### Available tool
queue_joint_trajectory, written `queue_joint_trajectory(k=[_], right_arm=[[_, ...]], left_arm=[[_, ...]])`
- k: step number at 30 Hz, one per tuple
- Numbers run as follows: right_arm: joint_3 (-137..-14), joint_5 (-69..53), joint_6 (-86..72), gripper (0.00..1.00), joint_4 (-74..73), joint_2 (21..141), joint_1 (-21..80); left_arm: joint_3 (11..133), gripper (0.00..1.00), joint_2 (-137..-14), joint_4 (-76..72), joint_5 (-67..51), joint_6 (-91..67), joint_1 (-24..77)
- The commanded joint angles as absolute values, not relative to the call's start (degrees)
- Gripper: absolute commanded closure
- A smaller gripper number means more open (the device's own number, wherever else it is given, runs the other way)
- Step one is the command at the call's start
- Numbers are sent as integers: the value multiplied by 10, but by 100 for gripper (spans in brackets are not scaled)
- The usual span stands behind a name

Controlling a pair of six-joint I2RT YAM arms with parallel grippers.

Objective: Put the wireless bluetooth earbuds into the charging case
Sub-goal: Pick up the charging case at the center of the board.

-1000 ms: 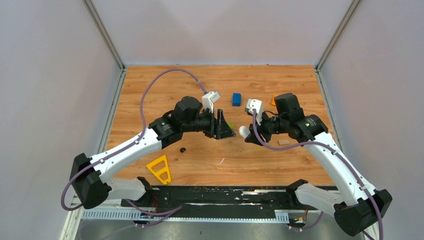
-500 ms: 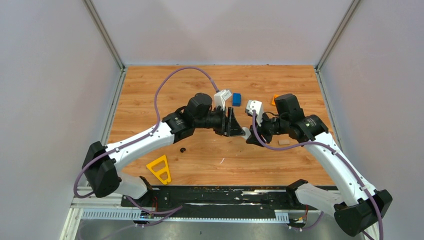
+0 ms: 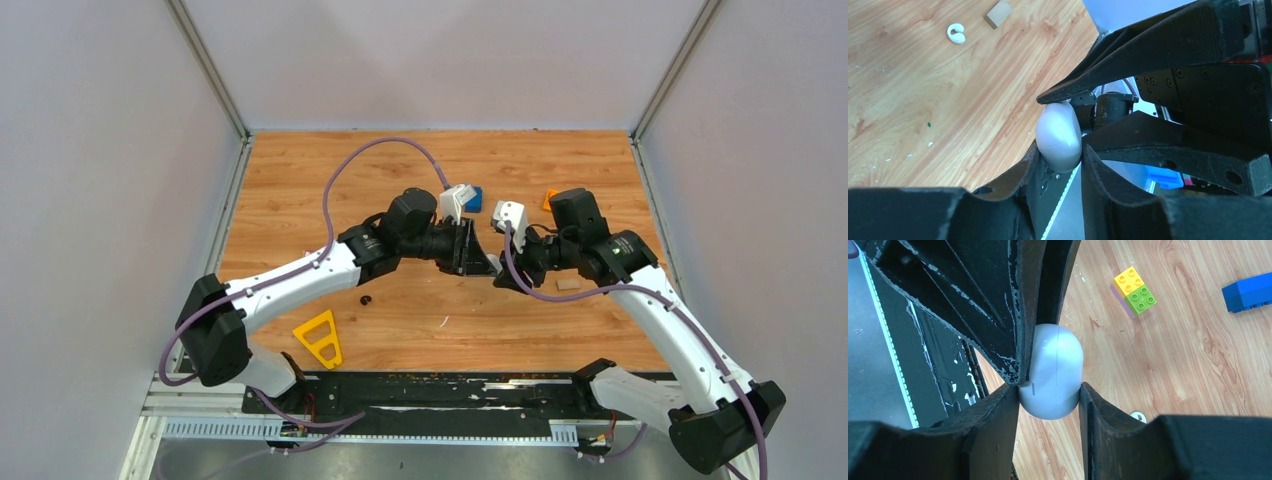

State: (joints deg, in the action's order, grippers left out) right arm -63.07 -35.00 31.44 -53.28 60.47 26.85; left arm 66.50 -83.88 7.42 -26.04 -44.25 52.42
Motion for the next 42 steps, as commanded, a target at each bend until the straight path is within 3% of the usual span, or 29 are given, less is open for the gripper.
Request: queue_joint_trajectory(k=[1,5,10,13,16,21,26,30,42], right_arm=[[-641,-356,318,70,-514,591,271],[-643,-363,318,65,-519,589,272],[-666,-394,326,45,-551,595,271],[-696,-422,329,35,-583,606,267],[-734,-496,342,31,-628,625,258],[-776,-586,369,32,-676,669,244],[-725,-638,373,38,-650,691,236],[-713,-660,370,42,-638,706,237],[-737,-676,411,56,-670,756,283]], left_arm=[[688,69,-844,59,-274,-440,530],[677,79,-842,51,-277,-417,531],[654,90,-822,50,-279,-339,530],[598,94,-784,34,-262,-294,531],[514,96,-728,-66,-254,-286,531],[379,97,-637,-244,-261,-269,531],[279,93,-542,-367,-249,-222,535],[275,90,-523,-354,-259,-179,536],[284,93,-568,-425,-282,-220,536]])
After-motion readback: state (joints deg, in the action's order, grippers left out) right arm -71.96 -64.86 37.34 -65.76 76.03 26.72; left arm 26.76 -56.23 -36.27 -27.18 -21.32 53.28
